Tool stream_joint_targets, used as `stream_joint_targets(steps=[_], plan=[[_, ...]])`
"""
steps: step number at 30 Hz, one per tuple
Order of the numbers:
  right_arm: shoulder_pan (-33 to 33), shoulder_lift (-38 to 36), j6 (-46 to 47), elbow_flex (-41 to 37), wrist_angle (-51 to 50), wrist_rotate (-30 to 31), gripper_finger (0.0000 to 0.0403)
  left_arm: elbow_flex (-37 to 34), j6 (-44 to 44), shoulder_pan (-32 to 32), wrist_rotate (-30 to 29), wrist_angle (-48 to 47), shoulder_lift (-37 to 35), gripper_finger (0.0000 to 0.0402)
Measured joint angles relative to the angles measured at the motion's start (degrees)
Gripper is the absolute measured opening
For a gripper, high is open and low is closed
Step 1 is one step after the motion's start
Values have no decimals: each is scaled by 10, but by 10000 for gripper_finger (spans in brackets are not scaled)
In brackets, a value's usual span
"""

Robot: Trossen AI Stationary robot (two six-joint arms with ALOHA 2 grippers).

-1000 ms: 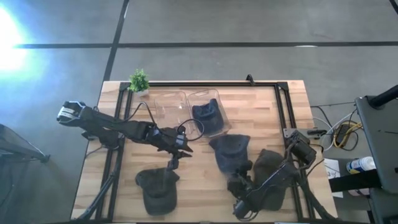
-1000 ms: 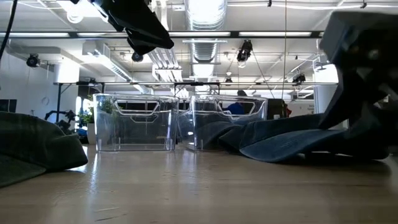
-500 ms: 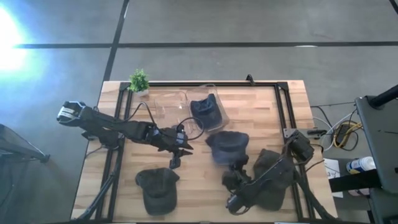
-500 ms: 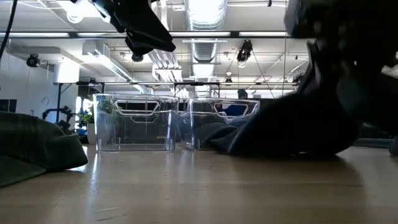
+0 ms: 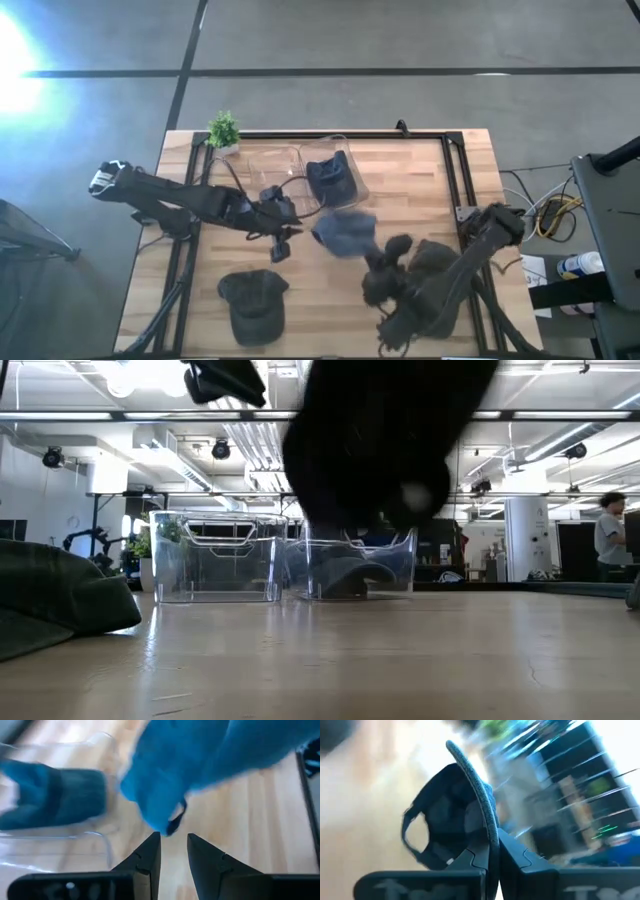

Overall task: Pick & Place hat
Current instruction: Put the blue cap into the right transparent bin

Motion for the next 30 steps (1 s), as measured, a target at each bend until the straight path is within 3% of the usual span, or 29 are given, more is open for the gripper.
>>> stream_joint_targets(steps=[2, 5, 7, 11, 14, 20, 22, 27, 30], plan=[[-22, -22, -41, 10, -3, 64, 12, 13, -1, -3, -35, -10, -9, 90], [-69, -48, -89, 19, 20, 104, 13, 27, 4, -4, -90, -13, -21, 90], [-105, -59, -105, 16, 21, 100, 13, 34, 10, -4, -127, -15, -30, 90], [-179, -75, -187, -29, 53, 27, 13, 43, 30, -2, -219, -13, -42, 90], [-224, -78, -345, -85, 179, 19, 13, 45, 38, 4, -263, -9, -45, 90], [-272, -78, -684, -189, 551, -8, 13, 42, 49, 16, -268, -6, -40, 90], [-282, -85, -755, -217, 587, -6, 13, 42, 47, 16, -270, -6, -38, 90], [-311, -127, -750, -308, 583, -2, 13, 42, 32, 16, -290, -4, -33, 90], [-320, -152, -771, -361, 613, -66, 13, 40, 9, 16, -318, -4, -30, 90]])
